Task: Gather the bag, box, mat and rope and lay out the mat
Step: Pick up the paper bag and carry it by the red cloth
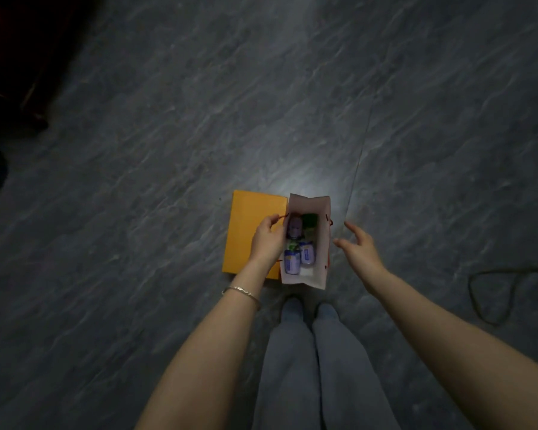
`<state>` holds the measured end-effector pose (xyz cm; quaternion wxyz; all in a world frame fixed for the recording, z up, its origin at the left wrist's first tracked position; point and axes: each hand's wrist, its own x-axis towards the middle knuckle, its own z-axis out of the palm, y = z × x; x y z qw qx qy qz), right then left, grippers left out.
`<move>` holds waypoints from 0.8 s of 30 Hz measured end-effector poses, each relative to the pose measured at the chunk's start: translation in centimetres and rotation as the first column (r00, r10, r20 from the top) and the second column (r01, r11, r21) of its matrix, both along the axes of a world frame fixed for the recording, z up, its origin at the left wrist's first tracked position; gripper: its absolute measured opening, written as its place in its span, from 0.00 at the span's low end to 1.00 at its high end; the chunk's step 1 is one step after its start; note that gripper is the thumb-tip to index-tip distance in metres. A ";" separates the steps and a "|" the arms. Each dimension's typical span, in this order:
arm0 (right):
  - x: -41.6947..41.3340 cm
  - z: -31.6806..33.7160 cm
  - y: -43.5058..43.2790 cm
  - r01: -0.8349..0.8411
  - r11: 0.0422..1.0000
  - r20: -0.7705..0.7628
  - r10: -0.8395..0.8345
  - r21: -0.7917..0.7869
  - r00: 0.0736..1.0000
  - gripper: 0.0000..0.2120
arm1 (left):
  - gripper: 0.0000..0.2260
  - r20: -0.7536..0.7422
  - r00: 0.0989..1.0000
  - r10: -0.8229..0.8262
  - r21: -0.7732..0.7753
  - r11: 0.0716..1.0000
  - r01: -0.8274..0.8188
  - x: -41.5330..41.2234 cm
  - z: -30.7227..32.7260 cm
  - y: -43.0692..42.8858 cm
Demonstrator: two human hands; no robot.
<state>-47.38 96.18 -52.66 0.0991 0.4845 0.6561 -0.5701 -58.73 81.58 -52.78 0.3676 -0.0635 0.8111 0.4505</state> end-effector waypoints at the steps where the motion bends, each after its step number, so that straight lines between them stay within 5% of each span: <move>1: -0.5 -1.6 0.1 -0.007 1.000 0.010 0.007 0.002 1.000 0.27 | 0.18 -0.002 1.000 -0.006 -0.016 1.000 0.006 -0.4 -1.5 0.2; 12: -2.4 -14.5 -0.7 -0.220 0.957 0.196 0.183 0.188 0.963 0.30 | 0.28 0.001 0.945 -0.327 -0.270 0.910 0.315 -1.2 -15.0 1.4; 18: -1.4 -16.7 -1.1 -0.296 0.919 0.232 0.238 0.259 0.943 0.28 | 0.30 0.074 0.951 -0.300 -0.342 0.888 0.307 -0.5 -17.9 0.7; 24: -1.7 -13.6 0.2 -0.278 0.917 0.256 0.206 0.287 0.945 0.28 | 0.25 0.038 0.968 -0.248 -0.365 0.898 0.244 -0.2 -14.5 1.3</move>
